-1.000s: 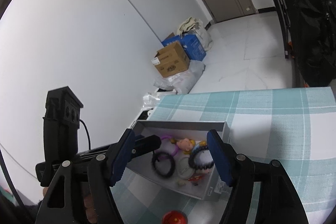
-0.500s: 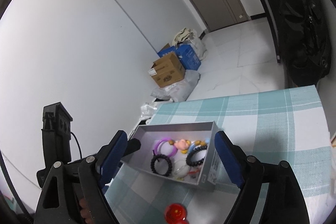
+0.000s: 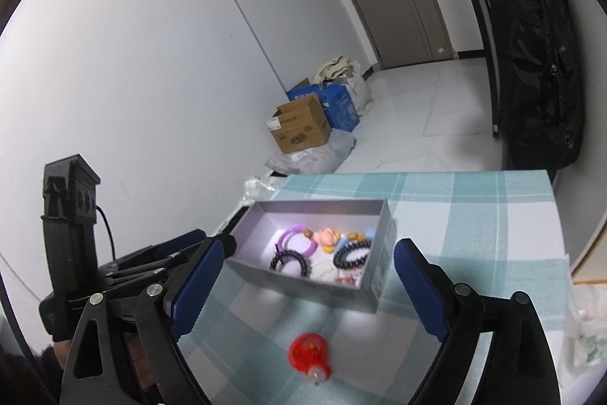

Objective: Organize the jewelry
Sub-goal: 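Move both grippers back to the red 'I China' badge and small red charm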

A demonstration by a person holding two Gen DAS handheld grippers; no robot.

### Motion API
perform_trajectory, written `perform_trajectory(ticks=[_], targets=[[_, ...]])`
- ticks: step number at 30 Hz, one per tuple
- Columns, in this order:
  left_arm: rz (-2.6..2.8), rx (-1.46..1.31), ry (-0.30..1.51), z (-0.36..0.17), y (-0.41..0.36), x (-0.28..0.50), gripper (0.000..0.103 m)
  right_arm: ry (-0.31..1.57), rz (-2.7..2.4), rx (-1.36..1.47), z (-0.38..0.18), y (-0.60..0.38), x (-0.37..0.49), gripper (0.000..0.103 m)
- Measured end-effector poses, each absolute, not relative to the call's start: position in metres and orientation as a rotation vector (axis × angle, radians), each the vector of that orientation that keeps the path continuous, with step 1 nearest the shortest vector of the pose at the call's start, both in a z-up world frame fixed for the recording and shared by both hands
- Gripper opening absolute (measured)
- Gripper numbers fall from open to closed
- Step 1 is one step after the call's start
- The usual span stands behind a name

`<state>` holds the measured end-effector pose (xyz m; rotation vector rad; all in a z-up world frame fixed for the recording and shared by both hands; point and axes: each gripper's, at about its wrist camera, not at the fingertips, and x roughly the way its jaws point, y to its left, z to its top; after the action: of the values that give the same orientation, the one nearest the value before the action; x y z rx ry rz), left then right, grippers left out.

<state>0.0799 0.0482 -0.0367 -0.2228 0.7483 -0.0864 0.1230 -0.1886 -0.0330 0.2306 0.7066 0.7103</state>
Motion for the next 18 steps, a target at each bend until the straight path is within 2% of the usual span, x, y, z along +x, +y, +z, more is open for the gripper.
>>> perform_trajectory(ticks=[18], targets=[[-0.107, -0.170, 0.894, -0.061, 0.029, 0.044, 0.071, 0.866, 0.670, 0.078, -0.075, -0.192, 0.088, 0.093]])
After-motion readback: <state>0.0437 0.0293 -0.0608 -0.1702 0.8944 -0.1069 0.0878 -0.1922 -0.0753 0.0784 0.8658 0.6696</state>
